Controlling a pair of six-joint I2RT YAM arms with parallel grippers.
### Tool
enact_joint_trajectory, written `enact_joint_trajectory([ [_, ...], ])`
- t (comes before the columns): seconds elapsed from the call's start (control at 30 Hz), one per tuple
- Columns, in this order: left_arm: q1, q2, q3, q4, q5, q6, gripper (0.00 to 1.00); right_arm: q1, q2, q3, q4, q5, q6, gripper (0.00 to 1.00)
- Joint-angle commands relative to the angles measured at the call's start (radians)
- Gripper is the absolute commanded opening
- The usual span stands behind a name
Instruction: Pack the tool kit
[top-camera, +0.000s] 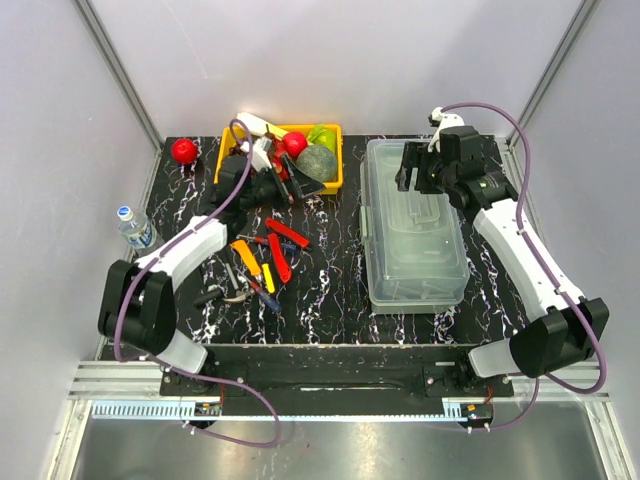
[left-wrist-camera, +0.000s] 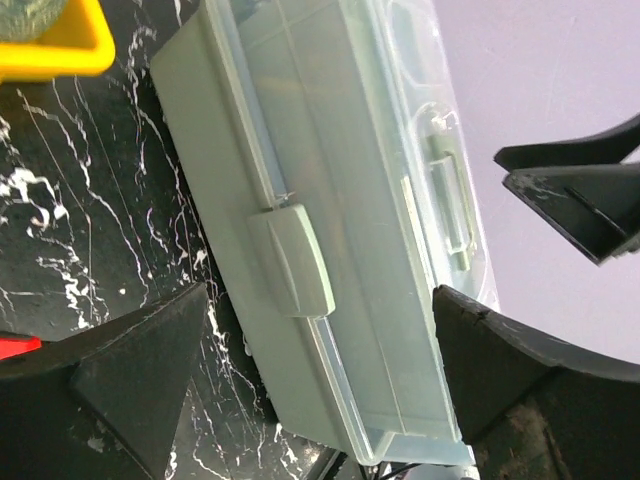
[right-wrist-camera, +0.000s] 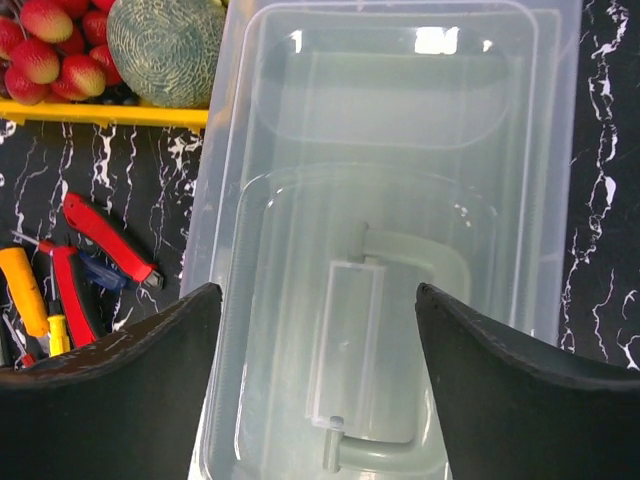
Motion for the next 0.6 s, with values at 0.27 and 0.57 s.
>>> enact_joint_trajectory([
  [0.27,-0.054,0.049,-0.064,0.204,-0.258,-0.043,0.99,0.041,-0.022,-0.094,-0.024,-0.007,0.038,0.76],
  [0.57,-0.033,0.081,-0.077,0.230,-0.217,-0.054,0.99,0.053,-0.064,-0.177,-0.047,-0.022,0.068,0.49],
])
